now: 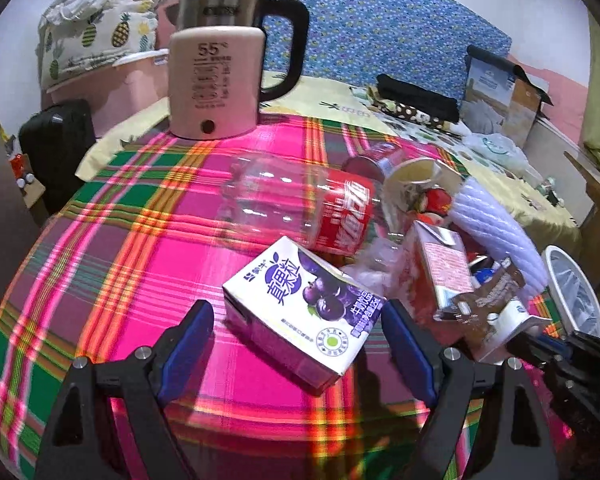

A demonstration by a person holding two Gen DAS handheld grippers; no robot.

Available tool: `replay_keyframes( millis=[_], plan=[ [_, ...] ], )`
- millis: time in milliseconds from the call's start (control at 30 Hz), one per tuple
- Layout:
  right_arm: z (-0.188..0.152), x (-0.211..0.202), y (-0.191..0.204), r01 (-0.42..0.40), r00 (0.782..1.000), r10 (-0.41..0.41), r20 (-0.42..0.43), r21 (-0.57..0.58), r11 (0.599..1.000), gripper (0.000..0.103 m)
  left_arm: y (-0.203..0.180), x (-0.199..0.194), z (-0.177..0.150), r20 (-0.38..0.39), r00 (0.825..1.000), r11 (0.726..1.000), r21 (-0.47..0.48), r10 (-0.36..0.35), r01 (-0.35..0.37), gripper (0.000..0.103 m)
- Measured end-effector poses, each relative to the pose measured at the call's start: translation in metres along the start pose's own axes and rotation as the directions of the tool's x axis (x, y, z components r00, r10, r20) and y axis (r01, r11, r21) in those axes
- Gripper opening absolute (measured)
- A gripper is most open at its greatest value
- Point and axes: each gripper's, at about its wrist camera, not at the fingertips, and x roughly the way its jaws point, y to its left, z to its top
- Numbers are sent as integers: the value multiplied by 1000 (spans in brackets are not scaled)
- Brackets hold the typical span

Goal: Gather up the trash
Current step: 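Grasp the white yogurt cup with the right tool while the left tool grasps the purple juice box, then carry both items over the white bin and open both tools to drop them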

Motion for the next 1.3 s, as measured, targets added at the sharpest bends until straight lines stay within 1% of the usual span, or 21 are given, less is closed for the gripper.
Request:
replay_keyframes(
  millis=[167,267,333,400,500,600,633,733,1100,1300],
  plan=[
    [0,-2,-1,-9,1000,9,12,1,1000,7,27,-14,-5,4,998,997,-37,65,-65,87],
    [-1,-4,-1,-12,1000,12,15,3,1000,7,37,-21,-8,9,997,994,-79,80,-79,87],
    [-2,-5,-2,-10,1000,10,15,5,1000,7,36,-24,-6,18,998,993,-109,55,-52,87],
    [-3,-6,-4,-9,1000,8,15,9,1000,7,25,-21,-1,31,999,994,-102,41,-37,87],
    [-3,-8,-5,-3,1000,2,18,15,1000,6,14,-6,6,24,999,993,-112,43,-40,87],
    [-3,-11,-4,0,1000,0,26,15,1000,6,12,9,10,-5,998,988,-136,69,-69,87],
    [-3,-12,-4,-1,1000,0,28,15,1000,6,13,12,10,-10,997,987,-142,76,-77,85],
    [-5,-15,-4,-6,999,5,35,13,1000,6,16,10,9,-10,995,986,-136,96,-96,69],
    [-17,-35,-2,-22,998,22,59,8,1000,6,15,-34,-10,46,998,996,-80,54,-50,62],
    [-23,-50,-6,-11,996,9,84,22,1000,6,-1,-62,-17,73,997,999,-45,4,-1,62]
  ],
)
